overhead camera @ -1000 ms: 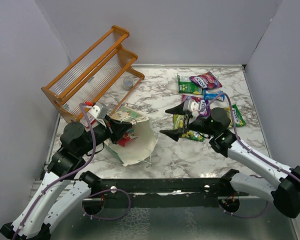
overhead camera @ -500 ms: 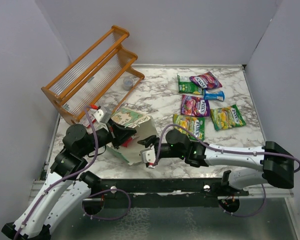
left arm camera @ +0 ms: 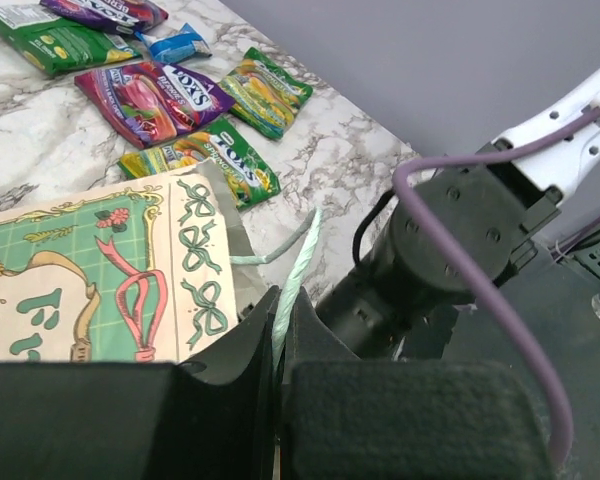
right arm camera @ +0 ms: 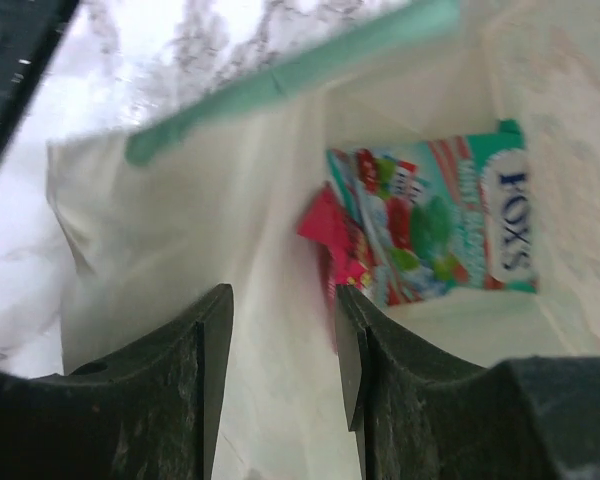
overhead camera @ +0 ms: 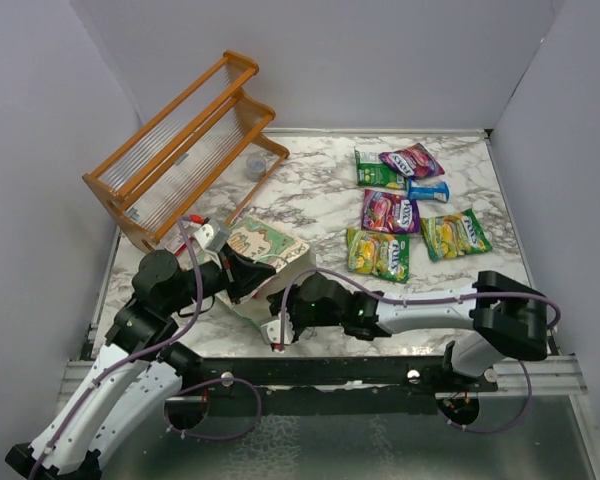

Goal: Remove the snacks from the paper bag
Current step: Take out the snack from the paper bag.

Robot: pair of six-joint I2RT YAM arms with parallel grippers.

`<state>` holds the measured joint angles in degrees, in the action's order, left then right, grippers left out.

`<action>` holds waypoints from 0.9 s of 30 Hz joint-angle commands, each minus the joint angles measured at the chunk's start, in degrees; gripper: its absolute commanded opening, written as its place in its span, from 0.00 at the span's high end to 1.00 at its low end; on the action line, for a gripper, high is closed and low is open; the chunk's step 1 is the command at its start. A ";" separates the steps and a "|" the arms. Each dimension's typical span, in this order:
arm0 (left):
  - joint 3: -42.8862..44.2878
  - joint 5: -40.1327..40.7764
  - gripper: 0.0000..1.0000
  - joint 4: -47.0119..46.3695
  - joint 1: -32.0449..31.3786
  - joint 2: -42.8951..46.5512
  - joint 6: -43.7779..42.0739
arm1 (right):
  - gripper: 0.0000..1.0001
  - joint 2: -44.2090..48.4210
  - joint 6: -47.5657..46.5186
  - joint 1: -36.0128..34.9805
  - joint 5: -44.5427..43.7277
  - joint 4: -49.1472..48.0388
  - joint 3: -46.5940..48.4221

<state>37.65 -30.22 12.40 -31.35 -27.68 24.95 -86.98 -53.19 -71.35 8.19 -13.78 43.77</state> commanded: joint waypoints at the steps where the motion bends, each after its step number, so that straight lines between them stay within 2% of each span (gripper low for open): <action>1: -0.49 -2.06 1.00 -2.08 -0.03 -0.99 0.57 | 0.55 -4.61 3.13 -2.30 0.36 -6.06 -0.11; 4: -1.19 -2.02 1.00 -2.81 -0.02 -0.93 0.61 | 0.55 -6.91 5.75 -2.47 -0.09 -12.23 -1.48; 7: -1.22 -1.78 1.00 -2.20 -0.04 -0.79 0.01 | 0.55 -8.13 5.95 -2.40 -5.77 -16.65 -2.50; 11: -1.25 -1.37 1.00 -1.43 -0.10 -0.11 -0.61 | 0.55 -9.28 1.64 -0.66 -7.87 -16.94 -2.79; 17: -1.85 -0.77 1.00 -1.49 -0.05 1.12 -0.59 | 0.53 -8.86 -2.02 2.07 -5.26 -18.06 -3.36; 24: -1.78 -0.42 1.00 -1.20 -0.04 1.16 -1.02 | 0.50 -15.57 -6.50 2.31 -4.68 -18.79 1.17; 27: -1.83 0.20 1.00 -1.08 -0.08 1.60 -1.05 | 0.45 -18.22 -7.15 2.66 -4.26 -19.48 3.40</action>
<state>36.18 -30.57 11.99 -31.35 -27.03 24.71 -101.86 -57.60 -68.99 3.27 -31.07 43.75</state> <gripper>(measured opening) 0.018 0.517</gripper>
